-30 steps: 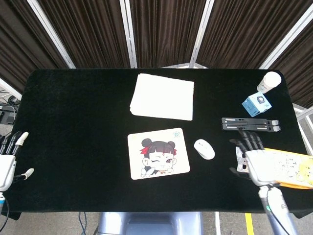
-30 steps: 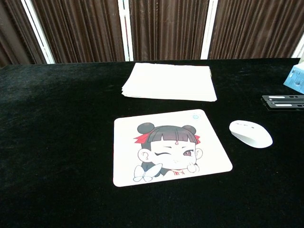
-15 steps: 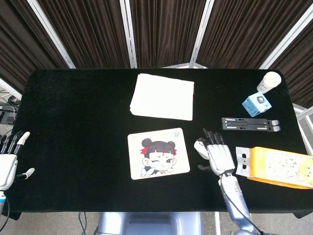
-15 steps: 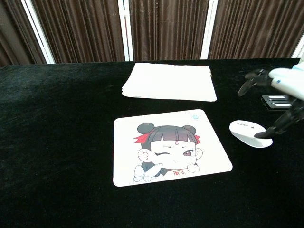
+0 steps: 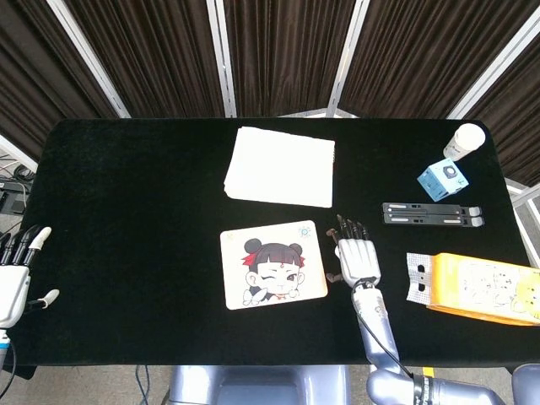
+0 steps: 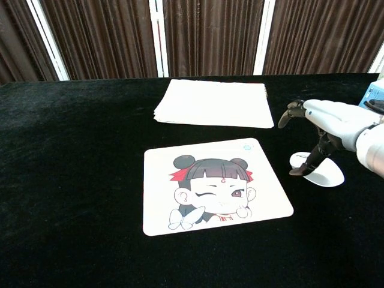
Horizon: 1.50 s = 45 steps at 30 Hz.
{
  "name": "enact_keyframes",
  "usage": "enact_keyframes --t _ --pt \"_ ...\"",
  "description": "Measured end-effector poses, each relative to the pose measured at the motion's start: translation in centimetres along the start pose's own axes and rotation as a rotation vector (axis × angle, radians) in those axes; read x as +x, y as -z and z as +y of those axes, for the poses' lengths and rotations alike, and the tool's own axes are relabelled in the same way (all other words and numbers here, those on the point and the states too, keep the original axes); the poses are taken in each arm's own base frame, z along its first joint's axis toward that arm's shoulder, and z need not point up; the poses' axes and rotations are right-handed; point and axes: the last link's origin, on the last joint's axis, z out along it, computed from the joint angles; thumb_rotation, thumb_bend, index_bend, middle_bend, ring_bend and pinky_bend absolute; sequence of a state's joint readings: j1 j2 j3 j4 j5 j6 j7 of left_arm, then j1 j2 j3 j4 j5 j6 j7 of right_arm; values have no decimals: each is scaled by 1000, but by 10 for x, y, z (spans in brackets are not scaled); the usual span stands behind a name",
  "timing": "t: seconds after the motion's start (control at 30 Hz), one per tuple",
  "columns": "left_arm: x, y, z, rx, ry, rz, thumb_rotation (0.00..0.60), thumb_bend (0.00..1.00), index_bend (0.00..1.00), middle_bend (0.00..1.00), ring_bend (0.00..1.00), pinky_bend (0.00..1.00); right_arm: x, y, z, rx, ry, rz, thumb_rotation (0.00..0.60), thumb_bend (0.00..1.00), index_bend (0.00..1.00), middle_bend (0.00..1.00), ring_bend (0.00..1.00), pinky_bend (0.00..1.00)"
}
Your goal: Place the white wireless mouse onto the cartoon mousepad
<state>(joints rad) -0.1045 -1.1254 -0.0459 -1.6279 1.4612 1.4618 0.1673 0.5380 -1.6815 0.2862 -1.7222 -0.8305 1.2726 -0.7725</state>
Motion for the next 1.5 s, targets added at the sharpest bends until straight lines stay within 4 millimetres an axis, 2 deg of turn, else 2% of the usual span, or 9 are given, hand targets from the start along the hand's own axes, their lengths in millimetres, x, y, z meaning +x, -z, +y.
enact_keyframes --t 0.4,0.9,1.5 --pt "0 0 1 0 -7 2 600 0 0 0 0 0 -2 -21 21 -119 -12 -19 600 112 233 19 0 0" --pt "0 -1 1 -3 -12 5 600 0 0 0 0 0 -12 -22 29 -184 30 -58 600 114 233 19 0 0" --pt "1 -2 3 -12 -8 12 600 0 0 0 0 0 -26 -36 51 -244 27 -76 600 146 293 23 0 0"
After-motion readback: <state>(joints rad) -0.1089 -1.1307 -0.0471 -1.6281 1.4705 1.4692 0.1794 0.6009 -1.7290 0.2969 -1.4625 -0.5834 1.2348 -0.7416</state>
